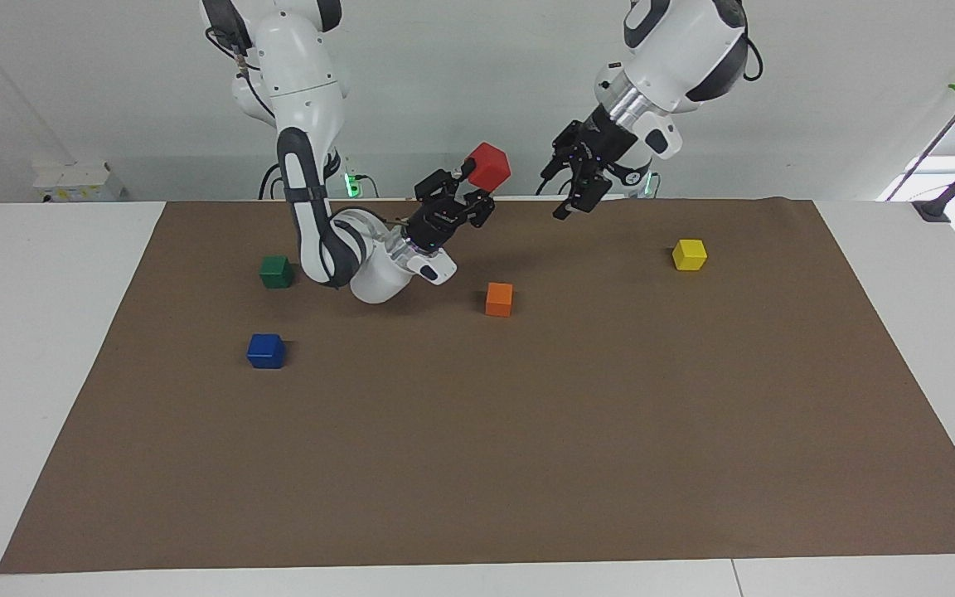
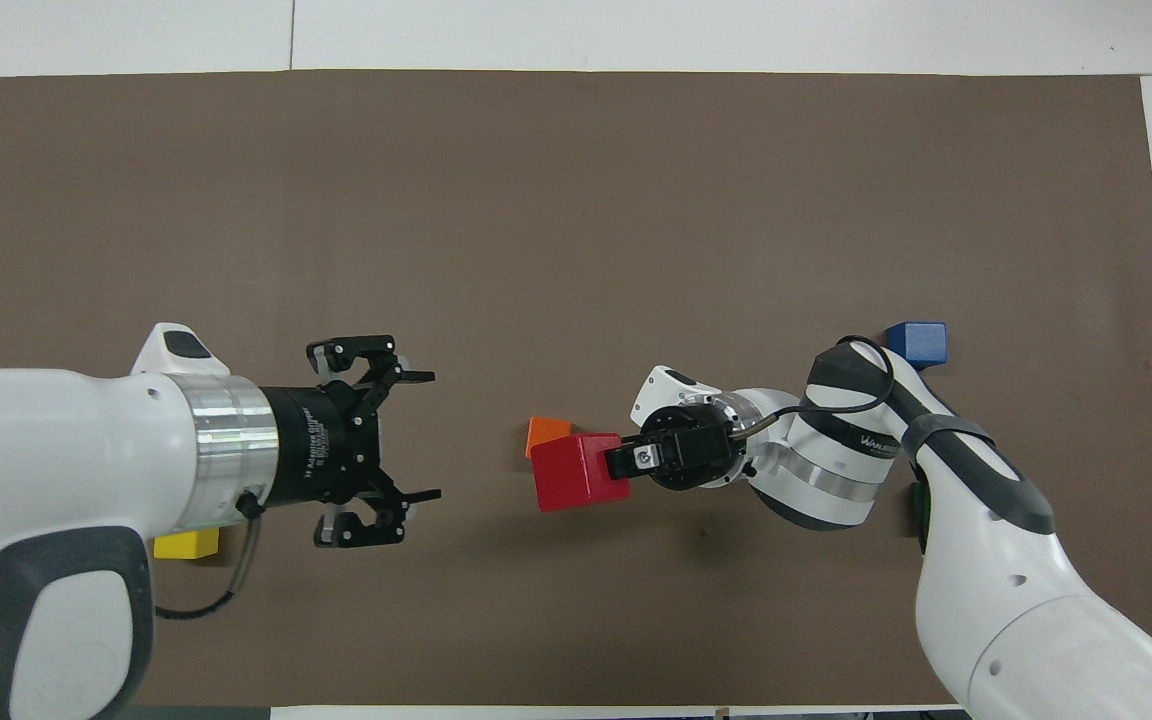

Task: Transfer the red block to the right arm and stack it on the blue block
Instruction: 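Carry the red cube with the right gripper while the left gripper retracts, then lower the red cube onto the blue cube with the right gripper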

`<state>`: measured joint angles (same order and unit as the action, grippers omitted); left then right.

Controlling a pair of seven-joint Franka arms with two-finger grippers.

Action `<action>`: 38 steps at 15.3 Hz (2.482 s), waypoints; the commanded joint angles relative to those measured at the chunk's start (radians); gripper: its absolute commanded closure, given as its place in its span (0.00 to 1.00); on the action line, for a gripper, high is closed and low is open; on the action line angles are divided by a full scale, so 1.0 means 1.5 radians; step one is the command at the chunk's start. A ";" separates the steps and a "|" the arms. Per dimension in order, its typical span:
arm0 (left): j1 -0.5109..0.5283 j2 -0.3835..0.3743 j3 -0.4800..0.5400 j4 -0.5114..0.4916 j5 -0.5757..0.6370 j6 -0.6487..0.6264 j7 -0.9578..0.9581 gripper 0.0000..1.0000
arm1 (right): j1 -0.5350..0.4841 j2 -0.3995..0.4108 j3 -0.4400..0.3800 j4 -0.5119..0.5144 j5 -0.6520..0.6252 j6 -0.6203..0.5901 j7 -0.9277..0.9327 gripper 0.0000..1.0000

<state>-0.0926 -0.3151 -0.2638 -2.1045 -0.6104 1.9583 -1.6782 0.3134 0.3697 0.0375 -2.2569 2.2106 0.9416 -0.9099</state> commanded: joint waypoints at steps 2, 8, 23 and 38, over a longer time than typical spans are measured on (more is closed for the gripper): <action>0.128 -0.018 -0.004 -0.006 0.072 -0.063 0.279 0.00 | -0.062 -0.057 0.001 0.005 -0.044 0.047 0.086 1.00; 0.198 -0.004 -0.003 0.019 0.285 -0.077 0.781 0.00 | -0.181 -0.135 0.000 0.066 -0.225 0.179 0.236 1.00; 0.073 0.183 0.116 0.282 0.397 -0.262 0.971 0.00 | -0.236 -0.251 -0.001 0.310 -0.909 0.388 0.532 1.00; 0.080 0.233 0.129 0.327 0.393 -0.314 1.042 0.00 | -0.226 -0.226 0.004 0.223 -1.464 0.620 0.563 1.00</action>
<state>0.0084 0.0379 -0.0717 -1.6309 -0.0063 1.5163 -0.1290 -0.0159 0.0254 0.0406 -1.8675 0.0582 1.7968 -0.0767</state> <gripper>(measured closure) 0.000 0.441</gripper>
